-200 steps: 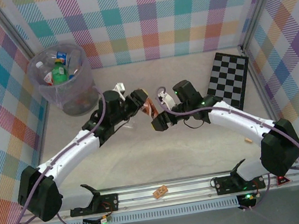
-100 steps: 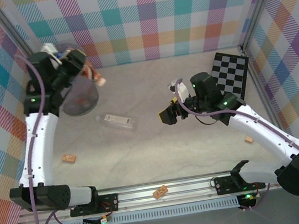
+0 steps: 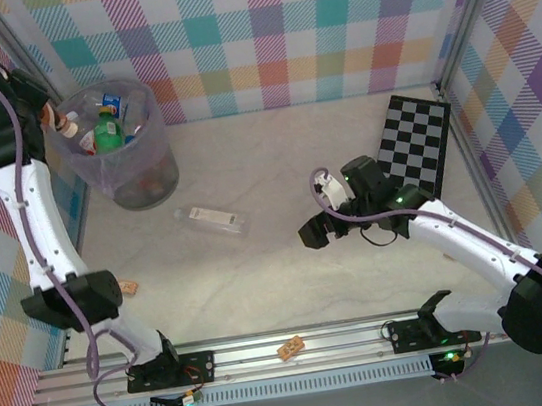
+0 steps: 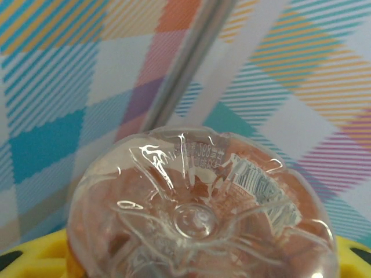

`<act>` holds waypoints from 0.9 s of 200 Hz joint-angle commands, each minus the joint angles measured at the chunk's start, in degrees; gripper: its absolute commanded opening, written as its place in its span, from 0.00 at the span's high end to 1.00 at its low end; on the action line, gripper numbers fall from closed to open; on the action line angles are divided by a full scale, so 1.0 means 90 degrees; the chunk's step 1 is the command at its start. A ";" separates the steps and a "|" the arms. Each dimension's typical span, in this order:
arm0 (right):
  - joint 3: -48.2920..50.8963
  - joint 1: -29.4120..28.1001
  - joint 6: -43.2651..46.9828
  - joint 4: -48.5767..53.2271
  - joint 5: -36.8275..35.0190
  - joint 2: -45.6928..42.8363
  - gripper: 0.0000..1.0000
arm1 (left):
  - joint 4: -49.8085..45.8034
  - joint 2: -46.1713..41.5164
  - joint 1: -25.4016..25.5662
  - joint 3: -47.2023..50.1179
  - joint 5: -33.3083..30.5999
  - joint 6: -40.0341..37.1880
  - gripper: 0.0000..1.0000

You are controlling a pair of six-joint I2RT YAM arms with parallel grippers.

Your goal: Put the plastic bottles in the bin

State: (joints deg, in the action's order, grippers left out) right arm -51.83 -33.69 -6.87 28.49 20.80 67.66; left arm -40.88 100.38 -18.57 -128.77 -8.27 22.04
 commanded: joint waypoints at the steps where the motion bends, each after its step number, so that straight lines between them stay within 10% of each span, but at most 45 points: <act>1: 0.0139 -0.0002 -0.0069 0.0136 0.0067 -0.0158 0.00 | -0.0446 0.0429 -0.0173 -0.0473 0.0039 -0.0353 0.50; 108: 0.0160 -0.0016 -0.0130 0.0089 0.0145 0.0626 0.00 | -0.1326 0.2506 -0.0200 -0.1882 0.1762 -0.0618 0.50; 180: -0.0154 -0.0019 -0.0024 0.0059 0.0176 0.1105 0.00 | -0.1824 0.2508 -0.0164 -0.1937 0.2014 -0.1282 0.13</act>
State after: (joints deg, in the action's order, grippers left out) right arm -50.89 -33.71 -7.27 29.63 21.50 76.29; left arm -53.69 124.27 -20.34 -145.49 9.63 13.15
